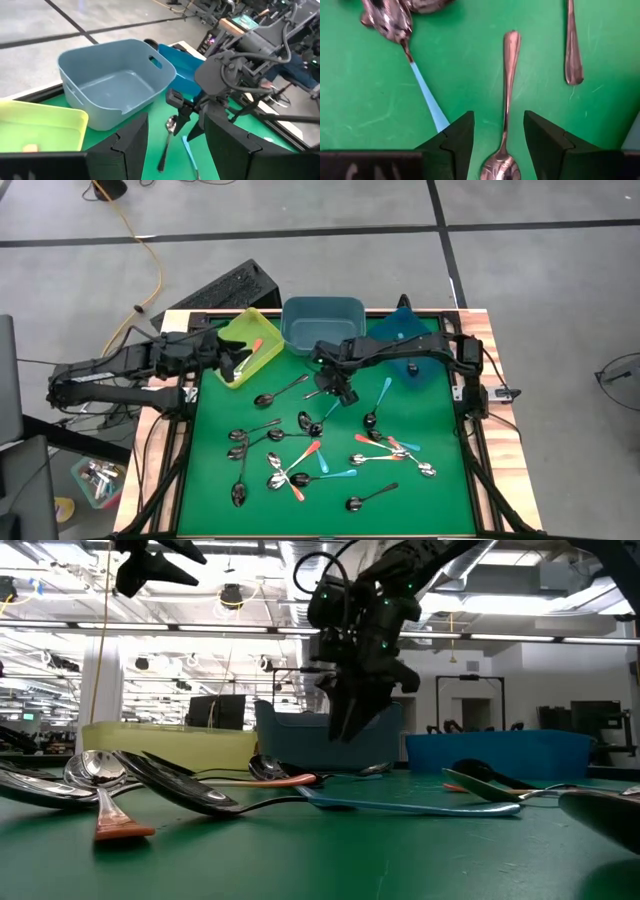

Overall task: Sort silverware by color (type)
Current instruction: Put the black spoon into the light blue bin

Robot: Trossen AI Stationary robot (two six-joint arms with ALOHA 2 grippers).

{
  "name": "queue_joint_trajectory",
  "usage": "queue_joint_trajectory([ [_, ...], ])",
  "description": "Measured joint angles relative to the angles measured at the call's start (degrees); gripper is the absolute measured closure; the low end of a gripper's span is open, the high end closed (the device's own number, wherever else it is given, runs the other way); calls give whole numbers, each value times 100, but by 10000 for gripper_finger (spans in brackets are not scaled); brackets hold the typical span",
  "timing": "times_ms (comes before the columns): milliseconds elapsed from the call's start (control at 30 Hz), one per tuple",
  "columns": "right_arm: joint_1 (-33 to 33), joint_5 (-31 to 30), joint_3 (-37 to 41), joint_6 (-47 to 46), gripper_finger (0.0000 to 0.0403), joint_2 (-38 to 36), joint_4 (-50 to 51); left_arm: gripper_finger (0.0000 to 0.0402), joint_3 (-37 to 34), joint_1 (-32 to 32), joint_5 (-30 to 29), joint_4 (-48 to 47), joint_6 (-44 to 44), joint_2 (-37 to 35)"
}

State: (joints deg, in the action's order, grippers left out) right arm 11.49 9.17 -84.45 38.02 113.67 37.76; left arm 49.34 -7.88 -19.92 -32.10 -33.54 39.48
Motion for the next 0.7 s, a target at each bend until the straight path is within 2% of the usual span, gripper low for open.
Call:
queue_joint_trajectory([
  [233,70,120,390,-46,220,0,-340,226,0,2,203,49,-19,-13],
  [367,68,135,816,-5,220,0,-993,226,0,2,191,31,-75,-10],
  [700,266,81,1099,-496,220,7,-1590,226,0,-11,10,93,-163,-11],
])
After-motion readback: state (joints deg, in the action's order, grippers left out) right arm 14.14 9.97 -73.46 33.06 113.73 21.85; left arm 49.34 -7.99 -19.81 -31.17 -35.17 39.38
